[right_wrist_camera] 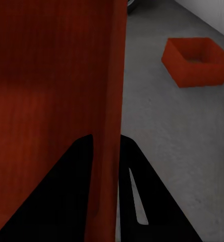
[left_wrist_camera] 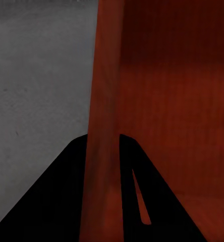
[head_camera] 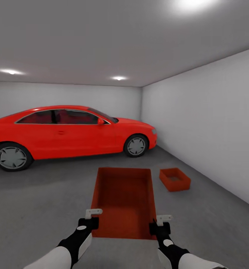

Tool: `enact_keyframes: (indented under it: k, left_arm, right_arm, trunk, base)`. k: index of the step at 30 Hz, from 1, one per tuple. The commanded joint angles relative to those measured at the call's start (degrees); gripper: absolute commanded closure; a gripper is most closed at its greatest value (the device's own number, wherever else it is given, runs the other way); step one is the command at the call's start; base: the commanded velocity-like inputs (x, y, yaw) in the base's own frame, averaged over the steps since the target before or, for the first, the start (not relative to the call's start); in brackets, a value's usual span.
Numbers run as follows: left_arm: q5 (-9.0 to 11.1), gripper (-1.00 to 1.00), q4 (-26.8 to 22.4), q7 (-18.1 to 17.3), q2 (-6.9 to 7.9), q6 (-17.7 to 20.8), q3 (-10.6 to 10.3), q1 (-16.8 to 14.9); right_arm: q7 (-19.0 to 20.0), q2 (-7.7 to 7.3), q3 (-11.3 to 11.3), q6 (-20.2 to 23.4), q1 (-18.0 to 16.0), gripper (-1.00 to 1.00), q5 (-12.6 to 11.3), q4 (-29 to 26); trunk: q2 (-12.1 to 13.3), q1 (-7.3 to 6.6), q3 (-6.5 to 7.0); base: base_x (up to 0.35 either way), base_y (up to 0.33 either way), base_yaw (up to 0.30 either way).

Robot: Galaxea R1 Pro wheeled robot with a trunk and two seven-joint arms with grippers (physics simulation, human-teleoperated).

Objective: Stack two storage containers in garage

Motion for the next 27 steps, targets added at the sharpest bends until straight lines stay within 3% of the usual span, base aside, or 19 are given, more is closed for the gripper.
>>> enact_keyframes:
  k: [1,10,27]
  left_arm:
    - [-0.06,1.00,0.05,0.42,-0.05,-0.13,1.07,-0.04]
    - [-0.06,1.00,0.05,0.42,-0.05,-0.13,1.06,-0.05]
    - [-0.06,1.00,0.05,0.42,-0.05,-0.13,0.98,-0.05]
  right_arm:
    - [-0.26,0.02,-0.56,-0.41,-0.08,1.00,-1.17,0.06]
    - [-0.26,0.02,-0.56,-0.41,-0.08,1.00,-1.17,0.06]
    - [-0.26,0.02,-0.56,-0.41,-0.08,1.00,-1.17,0.06]
  trunk:
    - [-0.07,0.05,-0.09]
    - [-0.07,0.05,-0.09]
    - [-0.07,0.05,-0.09]
  base:
    - [0.321,0.130,-0.285]
    - [0.321,0.132,-0.252]
    - [0.321,0.133,-0.006]
